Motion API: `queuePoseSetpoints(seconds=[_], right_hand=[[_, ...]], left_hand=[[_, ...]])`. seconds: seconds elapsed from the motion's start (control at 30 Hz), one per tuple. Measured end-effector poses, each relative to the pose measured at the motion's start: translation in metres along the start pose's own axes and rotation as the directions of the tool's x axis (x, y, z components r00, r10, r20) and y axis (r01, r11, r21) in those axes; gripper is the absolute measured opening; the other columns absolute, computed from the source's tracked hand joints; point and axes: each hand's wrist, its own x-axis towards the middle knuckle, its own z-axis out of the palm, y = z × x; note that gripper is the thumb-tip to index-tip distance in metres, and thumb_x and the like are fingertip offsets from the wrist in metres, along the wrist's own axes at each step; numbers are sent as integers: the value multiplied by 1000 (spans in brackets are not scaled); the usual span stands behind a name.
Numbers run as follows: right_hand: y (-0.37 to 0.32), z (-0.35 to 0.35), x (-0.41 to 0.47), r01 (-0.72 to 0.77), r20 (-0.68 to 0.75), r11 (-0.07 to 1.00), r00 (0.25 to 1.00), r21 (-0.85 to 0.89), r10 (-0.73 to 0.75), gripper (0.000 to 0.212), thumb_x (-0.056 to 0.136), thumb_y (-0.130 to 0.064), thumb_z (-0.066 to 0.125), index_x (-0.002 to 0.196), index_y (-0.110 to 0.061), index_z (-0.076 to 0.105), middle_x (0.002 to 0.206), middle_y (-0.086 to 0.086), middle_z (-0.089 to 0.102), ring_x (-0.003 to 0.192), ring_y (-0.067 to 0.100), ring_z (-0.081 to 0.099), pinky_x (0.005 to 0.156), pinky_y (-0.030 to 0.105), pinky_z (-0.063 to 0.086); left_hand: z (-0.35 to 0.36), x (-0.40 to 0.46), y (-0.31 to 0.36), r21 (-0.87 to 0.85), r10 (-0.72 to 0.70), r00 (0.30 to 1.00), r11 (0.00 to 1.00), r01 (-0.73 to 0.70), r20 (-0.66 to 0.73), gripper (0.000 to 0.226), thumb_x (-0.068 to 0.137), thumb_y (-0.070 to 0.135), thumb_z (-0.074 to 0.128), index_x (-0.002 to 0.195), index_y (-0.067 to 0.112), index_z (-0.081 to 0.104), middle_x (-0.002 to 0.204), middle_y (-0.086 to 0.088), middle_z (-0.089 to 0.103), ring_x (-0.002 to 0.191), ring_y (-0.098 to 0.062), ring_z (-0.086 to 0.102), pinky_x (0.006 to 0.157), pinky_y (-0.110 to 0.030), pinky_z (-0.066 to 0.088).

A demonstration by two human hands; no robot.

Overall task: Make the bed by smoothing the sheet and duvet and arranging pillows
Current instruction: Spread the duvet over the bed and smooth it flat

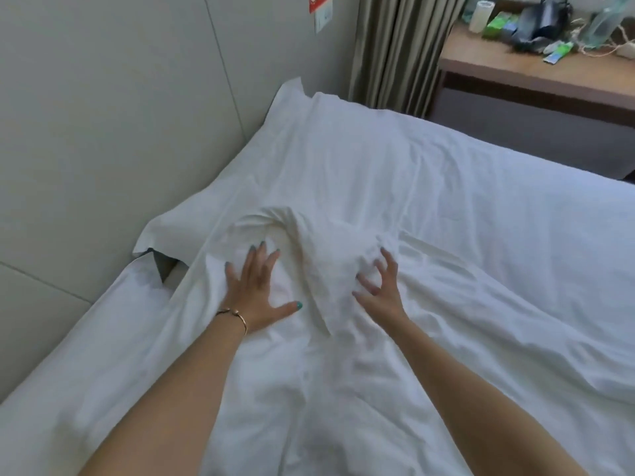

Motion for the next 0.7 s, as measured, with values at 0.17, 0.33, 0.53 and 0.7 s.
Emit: queuePoseSetpoints(seconds=[0.17, 0.33, 0.53, 0.7], right_hand=[[-103, 57, 94, 184, -216, 936, 969, 300, -122, 106, 70, 19, 44, 149, -46, 12, 162, -1, -2, 131, 11, 41, 63, 24, 50], [-133, 70, 126, 463, -479, 881, 753, -100, -451, 60, 76, -4, 58, 133, -14, 45, 139, 4, 41, 125, 16, 46, 99, 17, 37], [-29, 89, 117, 296, 18, 220, 632, -930, -775, 33, 79, -48, 64, 103, -26, 61, 118, 5, 40, 113, 28, 41, 98, 48, 36], [-68, 115, 246, 114, 119, 203, 993, -973, 12, 74, 84, -76, 33, 144, -56, -4, 160, -11, -15, 147, 25, -20, 107, 73, 2]], left_hand=[[-3, 15, -13, 121, -219, 953, 973, 197, 210, 109, 66, 82, 54, 139, 57, -23, 151, -2, -40, 137, -38, -36, 101, -78, -3], [4, 36, -38, 134, -179, 972, 978, 159, 152, 126, 54, 86, 60, 129, 58, -37, 150, -7, -41, 139, -40, -32, 99, -79, -3], [48, 92, -64, 52, -142, 973, 989, 135, 181, 136, 41, 93, 57, 124, 56, -44, 142, -6, -52, 139, -36, -34, 101, -77, -5], [82, 112, -72, 73, -153, 971, 987, 142, 182, 135, 41, 98, 48, 117, 50, -53, 139, -9, -55, 135, -37, -40, 102, -76, -7]])
